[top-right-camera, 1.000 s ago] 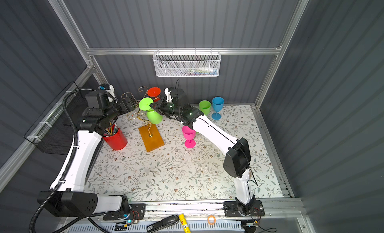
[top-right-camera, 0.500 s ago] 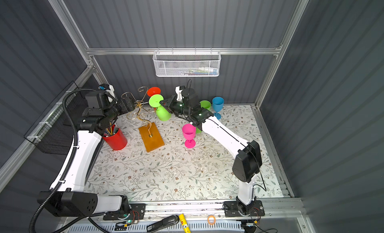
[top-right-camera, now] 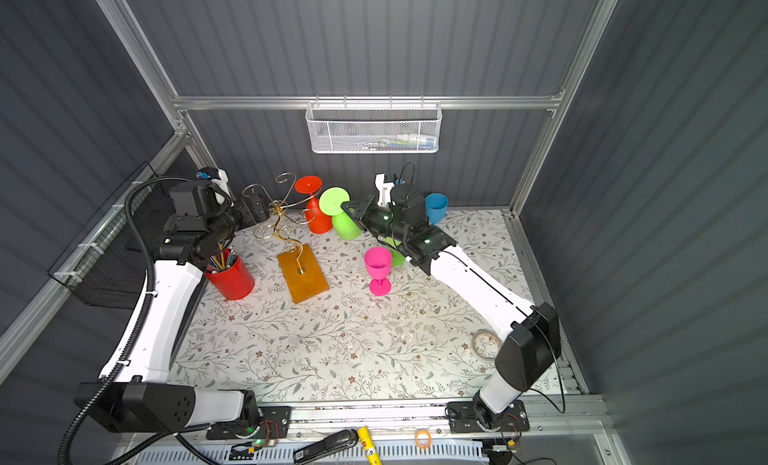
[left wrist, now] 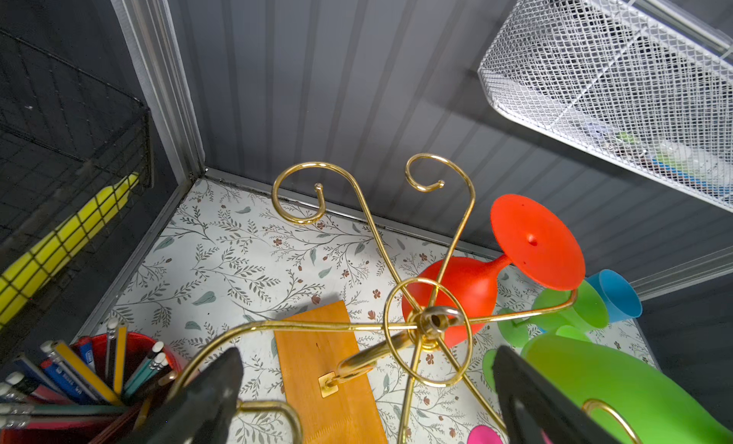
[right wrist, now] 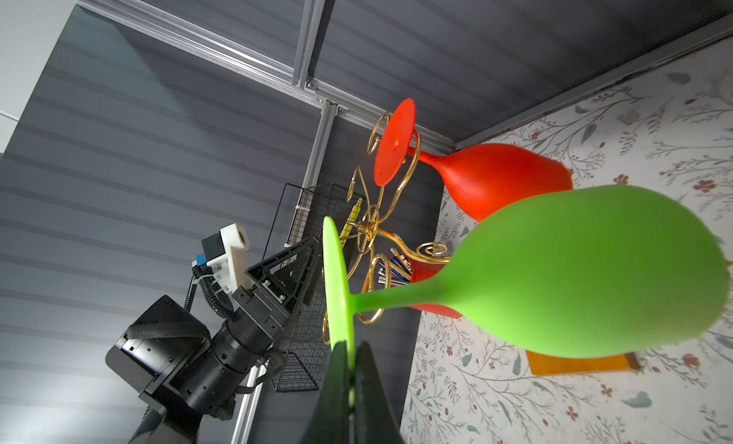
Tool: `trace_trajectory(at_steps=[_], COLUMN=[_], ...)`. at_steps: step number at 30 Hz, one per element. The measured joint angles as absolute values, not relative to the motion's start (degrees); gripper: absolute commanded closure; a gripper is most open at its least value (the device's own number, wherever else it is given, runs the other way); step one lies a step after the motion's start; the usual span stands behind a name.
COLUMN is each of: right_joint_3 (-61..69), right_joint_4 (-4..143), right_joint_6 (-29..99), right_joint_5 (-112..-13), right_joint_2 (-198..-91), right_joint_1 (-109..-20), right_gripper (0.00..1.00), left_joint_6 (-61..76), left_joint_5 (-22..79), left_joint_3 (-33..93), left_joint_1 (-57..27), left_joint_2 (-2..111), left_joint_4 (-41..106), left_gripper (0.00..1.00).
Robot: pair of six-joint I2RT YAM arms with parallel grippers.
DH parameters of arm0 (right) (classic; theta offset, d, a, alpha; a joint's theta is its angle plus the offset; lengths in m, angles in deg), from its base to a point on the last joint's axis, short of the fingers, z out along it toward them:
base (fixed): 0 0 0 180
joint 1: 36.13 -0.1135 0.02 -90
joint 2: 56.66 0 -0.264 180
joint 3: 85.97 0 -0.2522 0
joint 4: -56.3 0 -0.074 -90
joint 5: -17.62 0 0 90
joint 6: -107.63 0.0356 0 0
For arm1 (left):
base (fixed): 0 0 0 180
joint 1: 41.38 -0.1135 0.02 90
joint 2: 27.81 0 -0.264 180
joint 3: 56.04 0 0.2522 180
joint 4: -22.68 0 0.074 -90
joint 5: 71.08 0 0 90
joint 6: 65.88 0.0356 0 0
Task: Take the wine glass off the wine glass rack
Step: 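Lift the green glass off the rack hook with the right gripper and pull it away, then carry the upside-down green glass toward the table center while the left gripper approaches it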
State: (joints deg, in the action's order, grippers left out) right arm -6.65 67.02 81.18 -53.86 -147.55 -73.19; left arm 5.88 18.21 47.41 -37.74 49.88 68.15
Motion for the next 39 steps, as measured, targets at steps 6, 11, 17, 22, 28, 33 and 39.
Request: trace_trajectory(at_steps=[6,11,17,22,28,33,39], right_joint_3=[0.4,3.5,8.1,10.4,12.6,15.2,16.0], right_joint_4=[67.8,68.8,69.8,71.8,73.7,74.6,74.8], right_joint_6=[77.1,72.4,65.4,59.1,51.0,43.8,35.6], right_joint_5=[-57.2,-59.0,-61.0,-63.3,-66.3,-67.3,-67.3], right_joint_2=[-140.5,-135.1,-127.9,-124.4,-122.2,-120.7,-119.2], right_joint_1=[-73.2,-73.2,-73.2,-73.1,-73.0,-72.9,-72.9], right_gripper=[1.00,1.00,1.00,1.00,1.00,1.00,1.00], left_joint_6=[5.8,5.8,5.6,5.4,3.8,0.8,-3.5], left_joint_5=[18.5,18.4,17.4,15.5,14.4,15.3,17.8], left_joint_3=[48.0,49.0,53.8,58.1,60.1,60.1,61.0], left_joint_1=[-37.7,-37.7,-37.5,-35.2,-31.2,-29.3,-29.1], left_joint_2=[49.8,49.8,49.9,50.1,51.1,52.5,52.8], left_joint_4=[69.1,70.6,74.1,77.0,80.5,82.4,83.2], left_gripper=[0.02,0.02,0.03,0.04,0.07,0.09,0.12])
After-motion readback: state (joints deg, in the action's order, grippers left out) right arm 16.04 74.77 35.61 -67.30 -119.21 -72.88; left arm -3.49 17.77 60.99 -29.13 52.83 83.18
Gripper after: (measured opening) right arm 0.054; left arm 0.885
